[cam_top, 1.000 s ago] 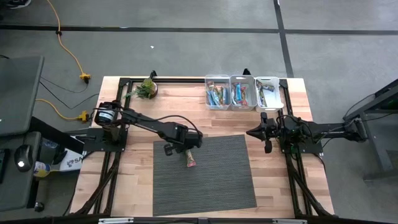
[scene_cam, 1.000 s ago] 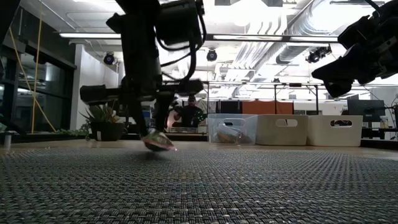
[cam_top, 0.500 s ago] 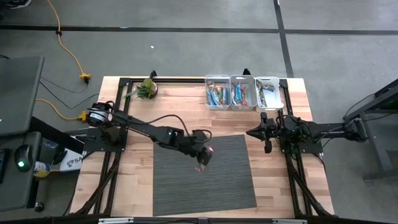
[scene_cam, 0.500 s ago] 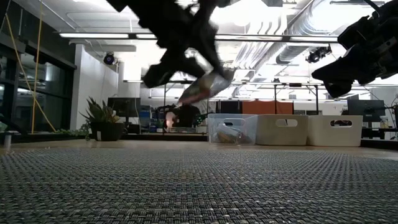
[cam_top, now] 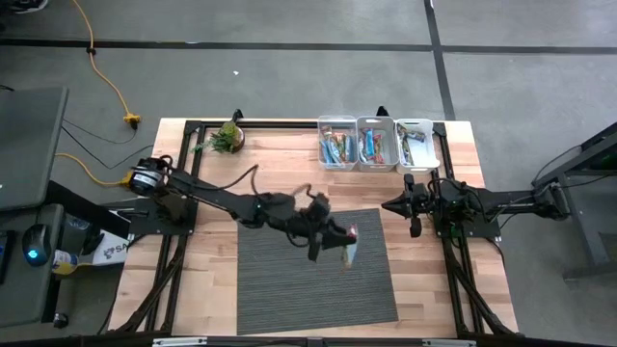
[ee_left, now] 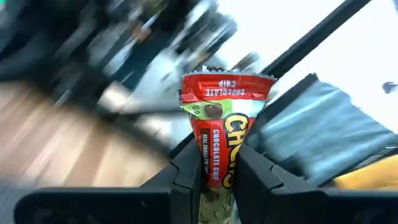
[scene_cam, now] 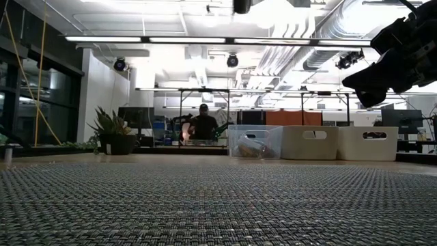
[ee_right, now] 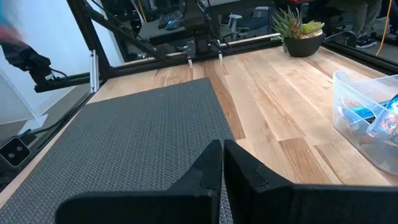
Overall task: Pick and place Granola Bars by type
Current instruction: Put the red granola bar into the gray bin
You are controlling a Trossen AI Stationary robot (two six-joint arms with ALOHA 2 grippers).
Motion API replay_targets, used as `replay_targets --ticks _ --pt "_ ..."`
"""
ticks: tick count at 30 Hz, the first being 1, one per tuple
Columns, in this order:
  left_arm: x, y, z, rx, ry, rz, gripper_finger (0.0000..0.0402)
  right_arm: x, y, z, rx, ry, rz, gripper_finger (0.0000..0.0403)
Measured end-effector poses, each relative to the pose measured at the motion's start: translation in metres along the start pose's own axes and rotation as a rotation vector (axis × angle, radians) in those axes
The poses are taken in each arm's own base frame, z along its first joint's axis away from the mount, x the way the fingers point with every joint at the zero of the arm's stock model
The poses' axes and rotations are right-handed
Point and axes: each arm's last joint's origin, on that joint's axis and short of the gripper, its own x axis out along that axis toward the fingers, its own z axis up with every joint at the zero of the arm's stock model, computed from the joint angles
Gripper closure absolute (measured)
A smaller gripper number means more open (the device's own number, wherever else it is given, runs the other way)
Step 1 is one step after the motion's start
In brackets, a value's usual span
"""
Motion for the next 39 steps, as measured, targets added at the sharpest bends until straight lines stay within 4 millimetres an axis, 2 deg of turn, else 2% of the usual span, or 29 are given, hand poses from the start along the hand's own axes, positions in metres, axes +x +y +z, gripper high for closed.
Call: replay_targets --ticks 5,13,20,28,34,39 --pt "-0.007 -0.032 0.044 0.126 -0.119 -0.13 0.0336 0.0 0.0 0.0 0.0 -0.001 0.0 0.0402" --pt "-0.025 -0.084 0.102 0.342 -0.151 -0.146 0.0336 0.0 0.0 -0.001 0.0 0.007 -0.002 0.0402" --pt "-0.044 -0.108 0.157 0.481 -0.205 -0.088 0.0335 0.0 0.0 0.0 0.0 0.005 -0.002 0.0402" --pt "-0.058 -0.095 0.215 0.459 -0.355 0.008 0.0335 0.0 0.0 0.0 0.0 0.006 -0.002 0.0402" --pt "-0.045 -0.063 0.25 0.415 -0.405 0.043 0.0335 0.0 0.0 0.0 0.0 0.005 -0.001 0.0402" --pt "-0.026 -0.026 0.275 0.325 -0.414 0.03 0.0335 0.0 0.0 0.0 0.0 0.005 -0.001 0.0402"
